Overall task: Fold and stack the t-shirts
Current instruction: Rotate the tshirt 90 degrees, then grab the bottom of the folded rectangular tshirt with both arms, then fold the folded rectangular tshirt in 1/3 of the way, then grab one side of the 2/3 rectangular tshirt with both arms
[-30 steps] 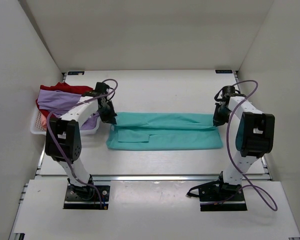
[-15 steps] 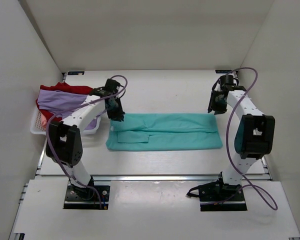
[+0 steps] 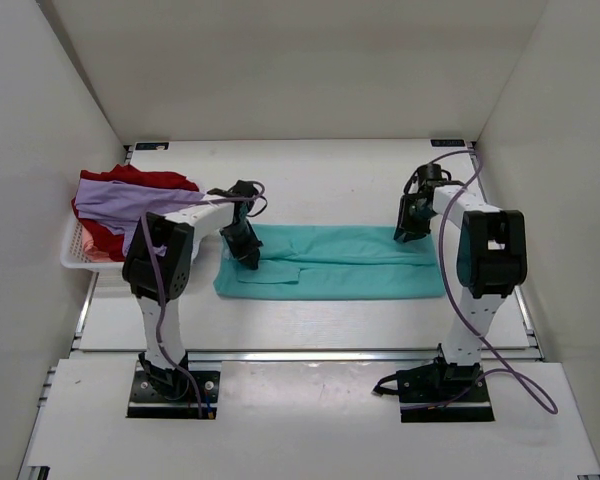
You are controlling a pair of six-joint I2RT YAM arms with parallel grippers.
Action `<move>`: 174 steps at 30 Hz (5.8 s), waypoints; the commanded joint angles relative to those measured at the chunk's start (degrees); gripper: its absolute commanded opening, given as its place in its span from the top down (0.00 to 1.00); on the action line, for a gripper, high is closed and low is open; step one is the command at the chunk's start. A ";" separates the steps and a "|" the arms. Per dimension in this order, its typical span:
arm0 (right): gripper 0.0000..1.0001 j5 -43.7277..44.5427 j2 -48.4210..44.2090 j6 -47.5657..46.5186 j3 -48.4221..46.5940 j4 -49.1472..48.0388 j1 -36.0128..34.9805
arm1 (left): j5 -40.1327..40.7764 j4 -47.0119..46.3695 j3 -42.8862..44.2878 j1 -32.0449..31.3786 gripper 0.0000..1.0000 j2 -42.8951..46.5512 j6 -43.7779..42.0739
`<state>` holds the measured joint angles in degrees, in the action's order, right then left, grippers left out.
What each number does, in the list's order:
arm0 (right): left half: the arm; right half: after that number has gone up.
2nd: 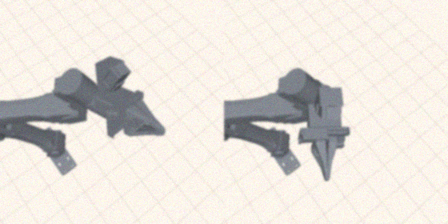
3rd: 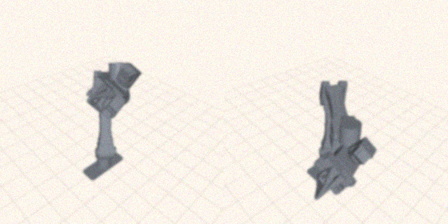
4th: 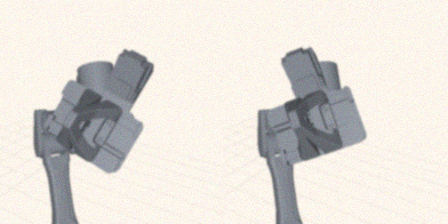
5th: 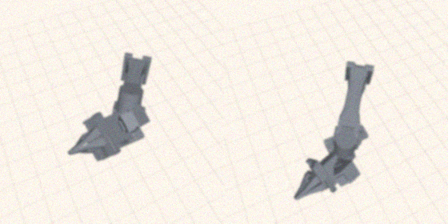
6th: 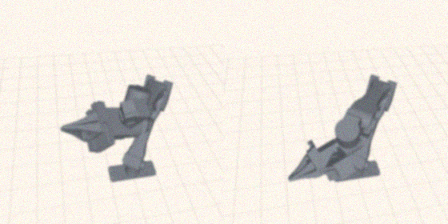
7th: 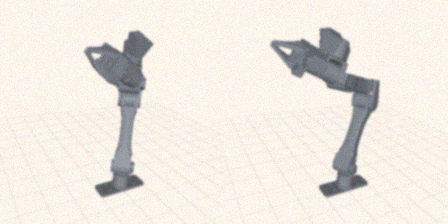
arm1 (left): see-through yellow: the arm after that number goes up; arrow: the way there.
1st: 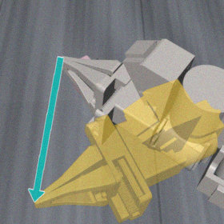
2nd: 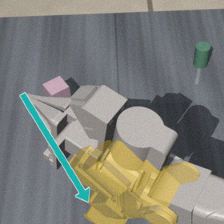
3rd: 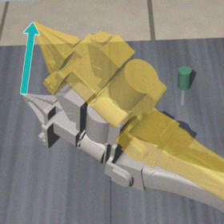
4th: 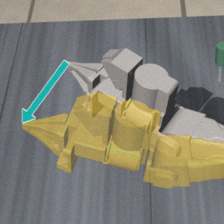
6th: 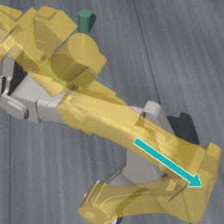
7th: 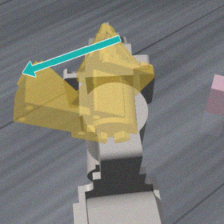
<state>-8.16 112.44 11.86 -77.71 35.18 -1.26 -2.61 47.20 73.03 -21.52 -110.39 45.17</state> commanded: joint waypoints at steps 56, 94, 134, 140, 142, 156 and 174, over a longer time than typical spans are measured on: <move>0.62 3.50 -50.25 8.36 33.40 -14.56 -25.57 | -8.86 14.48 70.02 -2.29 0.63 -18.60 -9.19; 0.60 -16.00 -29.66 18.38 44.06 -26.49 -29.15 | -5.82 -25.04 -36.37 -13.99 0.56 28.30 6.95; 0.99 -29.19 -6.82 6.86 1.28 3.75 -13.78 | -19.27 -0.19 12.80 3.32 1.00 1.51 -9.92; 0.93 -27.70 3.39 8.09 -13.59 4.73 -10.70 | -19.09 -0.62 25.30 7.45 0.77 -8.96 -7.29; 0.85 -26.48 3.05 8.88 -14.48 0.27 -10.35 | -19.63 -1.49 28.55 8.77 0.75 -11.15 -6.06; 0.57 -19.62 -9.86 14.59 5.35 -13.02 -9.82 | -19.98 -9.84 6.01 8.07 0.64 -0.01 -3.77; 0.43 -17.41 -16.21 23.91 30.07 -25.06 -17.90 | -12.95 -18.02 -11.69 1.83 0.51 7.47 1.68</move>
<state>-27.07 95.59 34.68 -49.60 14.31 -18.26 -18.06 32.82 62.15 -19.18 -104.68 45.78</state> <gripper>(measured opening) 0.567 0.489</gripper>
